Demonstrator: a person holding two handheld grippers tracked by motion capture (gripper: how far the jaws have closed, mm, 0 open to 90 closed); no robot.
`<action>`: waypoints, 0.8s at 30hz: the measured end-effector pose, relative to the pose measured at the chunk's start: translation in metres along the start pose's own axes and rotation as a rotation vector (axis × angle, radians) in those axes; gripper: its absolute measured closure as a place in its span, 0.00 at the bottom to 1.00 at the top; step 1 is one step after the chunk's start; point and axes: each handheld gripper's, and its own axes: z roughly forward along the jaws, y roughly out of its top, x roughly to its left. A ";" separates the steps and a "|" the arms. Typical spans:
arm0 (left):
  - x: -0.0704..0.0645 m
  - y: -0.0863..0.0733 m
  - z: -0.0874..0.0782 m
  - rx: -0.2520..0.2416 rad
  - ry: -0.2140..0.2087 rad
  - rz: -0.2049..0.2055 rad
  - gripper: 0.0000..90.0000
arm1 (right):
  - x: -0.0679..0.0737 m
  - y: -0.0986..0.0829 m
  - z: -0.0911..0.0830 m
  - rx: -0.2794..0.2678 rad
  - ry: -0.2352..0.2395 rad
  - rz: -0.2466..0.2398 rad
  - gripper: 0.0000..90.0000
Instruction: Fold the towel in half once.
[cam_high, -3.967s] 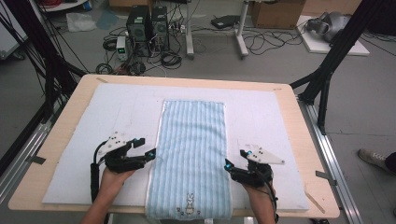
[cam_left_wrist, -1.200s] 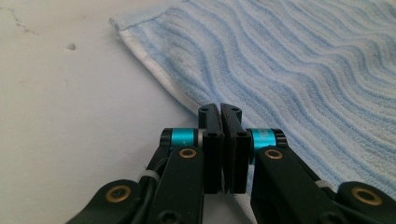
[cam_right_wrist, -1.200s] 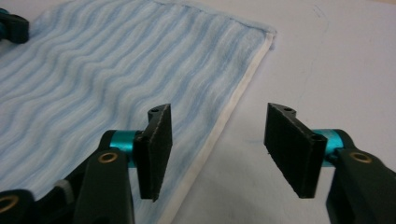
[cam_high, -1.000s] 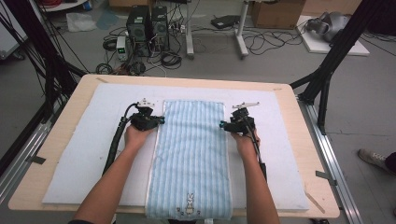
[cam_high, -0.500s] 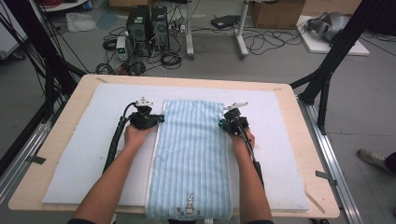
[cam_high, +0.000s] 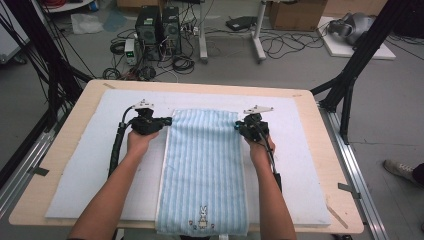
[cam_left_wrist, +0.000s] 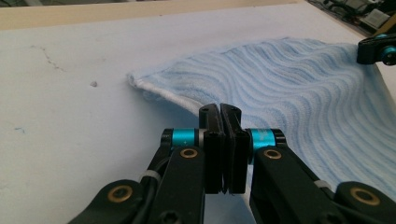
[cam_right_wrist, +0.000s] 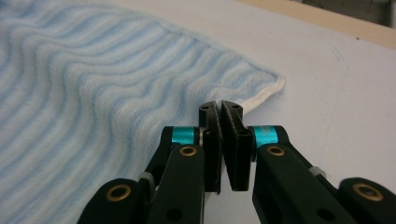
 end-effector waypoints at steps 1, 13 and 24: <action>-0.001 0.000 -0.003 -0.004 -0.009 0.000 0.98 | 0.000 0.000 -0.003 -0.011 0.008 0.005 0.97; -0.026 -0.022 -0.035 -0.019 -0.047 0.019 0.98 | 0.013 -0.022 -0.039 -0.060 0.078 0.037 0.97; -0.054 -0.048 -0.063 -0.004 -0.097 0.046 0.97 | 0.037 -0.054 -0.069 -0.072 0.100 -0.001 0.96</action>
